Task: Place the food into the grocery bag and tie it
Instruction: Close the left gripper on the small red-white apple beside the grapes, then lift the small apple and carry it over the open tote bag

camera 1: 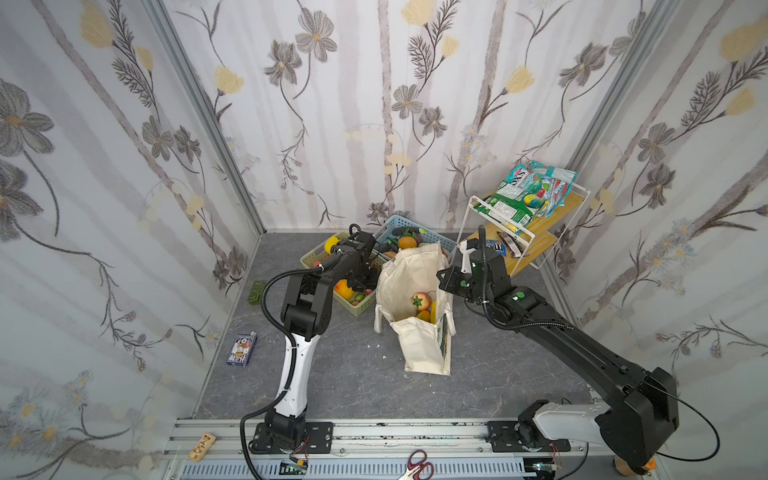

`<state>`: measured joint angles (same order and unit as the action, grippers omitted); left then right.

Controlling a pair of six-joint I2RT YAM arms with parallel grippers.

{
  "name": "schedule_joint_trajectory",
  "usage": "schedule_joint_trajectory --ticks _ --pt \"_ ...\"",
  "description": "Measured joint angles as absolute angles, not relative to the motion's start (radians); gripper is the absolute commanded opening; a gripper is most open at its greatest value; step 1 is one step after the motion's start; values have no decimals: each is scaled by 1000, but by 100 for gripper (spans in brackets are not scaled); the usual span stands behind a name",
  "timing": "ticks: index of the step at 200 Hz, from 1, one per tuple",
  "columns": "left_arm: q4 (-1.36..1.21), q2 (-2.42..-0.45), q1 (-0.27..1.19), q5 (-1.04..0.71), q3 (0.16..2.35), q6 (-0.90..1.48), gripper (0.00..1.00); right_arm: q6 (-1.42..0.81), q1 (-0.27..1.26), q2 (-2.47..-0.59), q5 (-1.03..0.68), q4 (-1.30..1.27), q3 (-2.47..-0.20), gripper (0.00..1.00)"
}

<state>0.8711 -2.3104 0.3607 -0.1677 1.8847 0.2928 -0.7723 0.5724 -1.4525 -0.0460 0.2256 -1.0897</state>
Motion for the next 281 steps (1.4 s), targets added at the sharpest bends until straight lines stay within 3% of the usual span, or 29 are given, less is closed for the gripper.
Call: schedule_joint_trajectory --ticks 281 --pt "893 -2037 355 -180 1976 329 41 -767 570 -1405 -45 212 -1034 2"
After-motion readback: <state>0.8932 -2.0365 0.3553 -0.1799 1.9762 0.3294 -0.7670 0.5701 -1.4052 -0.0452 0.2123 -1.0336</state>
